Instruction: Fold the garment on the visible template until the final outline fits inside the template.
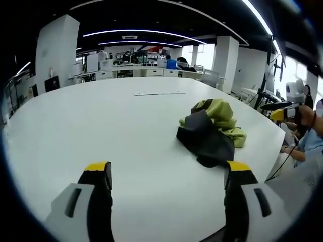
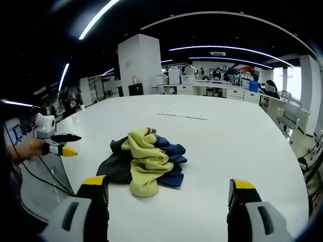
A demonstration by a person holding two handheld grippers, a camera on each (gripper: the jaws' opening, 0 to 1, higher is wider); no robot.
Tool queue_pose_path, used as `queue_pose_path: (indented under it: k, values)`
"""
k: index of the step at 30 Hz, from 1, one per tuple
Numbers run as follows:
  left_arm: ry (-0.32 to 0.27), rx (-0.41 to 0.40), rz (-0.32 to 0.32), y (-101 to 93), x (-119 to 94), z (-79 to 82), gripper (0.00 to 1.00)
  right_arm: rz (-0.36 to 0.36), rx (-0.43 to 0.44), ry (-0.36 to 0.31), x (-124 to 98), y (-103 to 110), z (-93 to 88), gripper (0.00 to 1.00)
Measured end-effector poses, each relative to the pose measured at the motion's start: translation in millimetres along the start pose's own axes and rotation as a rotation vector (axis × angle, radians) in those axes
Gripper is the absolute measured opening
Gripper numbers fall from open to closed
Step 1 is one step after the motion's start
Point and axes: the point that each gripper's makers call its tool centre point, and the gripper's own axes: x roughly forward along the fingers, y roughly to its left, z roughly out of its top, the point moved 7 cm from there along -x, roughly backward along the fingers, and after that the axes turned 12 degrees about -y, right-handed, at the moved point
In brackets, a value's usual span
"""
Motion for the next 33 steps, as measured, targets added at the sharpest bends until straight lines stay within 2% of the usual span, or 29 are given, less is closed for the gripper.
queue_pose_path:
  k: [6,17,19,24,27,33]
  values:
    - [0.000,0.005,0.009,1.2,-0.2,0.7,0.90,-0.005,0.000,-0.001,0.7,-2.9,1.1,1.00]
    - [0.004,0.033,-0.004,-1.3,1.1,0.4,0.89,0.038,-0.030,0.002,4.4,-1.1,6.9,0.96]
    - [0.003,0.049,-0.014,-3.8,1.2,0.8,0.88,0.053,-0.038,-0.006,5.6,-3.0,9.8,0.94]
    - [0.013,0.027,-0.064,-16.0,4.6,1.1,0.83,0.077,-0.044,-0.023,9.6,-12.8,18.2,0.87]
    - [0.020,0.034,-0.076,-23.3,12.8,6.8,0.81,0.092,-0.014,-0.038,13.1,-17.6,21.8,0.83]
    - [0.009,0.056,-0.095,-25.9,32.8,20.5,0.76,0.122,0.014,-0.060,23.5,-28.4,31.1,0.73]
